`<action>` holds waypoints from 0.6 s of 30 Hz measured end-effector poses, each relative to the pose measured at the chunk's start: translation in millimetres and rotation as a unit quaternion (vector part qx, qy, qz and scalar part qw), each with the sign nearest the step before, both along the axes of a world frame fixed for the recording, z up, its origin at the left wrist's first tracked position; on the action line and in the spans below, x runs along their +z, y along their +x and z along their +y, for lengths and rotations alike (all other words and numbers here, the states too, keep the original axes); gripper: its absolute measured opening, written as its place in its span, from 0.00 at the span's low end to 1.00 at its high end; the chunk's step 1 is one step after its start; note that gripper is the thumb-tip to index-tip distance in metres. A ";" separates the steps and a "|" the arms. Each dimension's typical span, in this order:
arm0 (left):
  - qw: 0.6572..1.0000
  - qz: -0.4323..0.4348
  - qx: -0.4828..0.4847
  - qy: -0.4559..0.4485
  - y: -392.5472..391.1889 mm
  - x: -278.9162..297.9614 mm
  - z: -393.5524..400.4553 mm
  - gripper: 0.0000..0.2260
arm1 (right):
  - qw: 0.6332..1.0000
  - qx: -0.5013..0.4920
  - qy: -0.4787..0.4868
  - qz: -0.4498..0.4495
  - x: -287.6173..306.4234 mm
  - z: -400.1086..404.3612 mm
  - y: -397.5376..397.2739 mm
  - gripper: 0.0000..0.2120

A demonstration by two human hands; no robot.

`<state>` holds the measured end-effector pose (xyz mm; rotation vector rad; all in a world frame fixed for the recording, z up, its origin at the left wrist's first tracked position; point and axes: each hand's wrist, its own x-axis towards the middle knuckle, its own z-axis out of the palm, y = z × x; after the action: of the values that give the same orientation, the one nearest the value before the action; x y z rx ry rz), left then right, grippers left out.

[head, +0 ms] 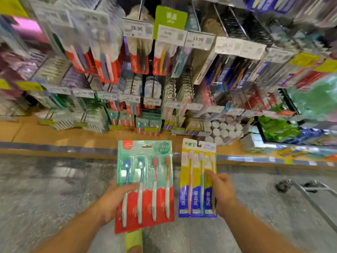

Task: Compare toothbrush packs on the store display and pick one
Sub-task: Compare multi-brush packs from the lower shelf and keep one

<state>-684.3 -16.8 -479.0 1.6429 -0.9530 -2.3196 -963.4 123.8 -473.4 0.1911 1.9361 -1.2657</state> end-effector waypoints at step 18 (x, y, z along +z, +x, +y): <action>1.000 -0.014 -0.011 0.009 -83.4 -133.9 -10.2 0.14 | 0.991 0.096 -0.012 -0.095 -127.0 -52.7 12.5 0.13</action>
<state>-767.6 -27.0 -612.9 1.6856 -0.9619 -2.3317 -951.0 71.0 -600.4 0.1058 1.7319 -1.1017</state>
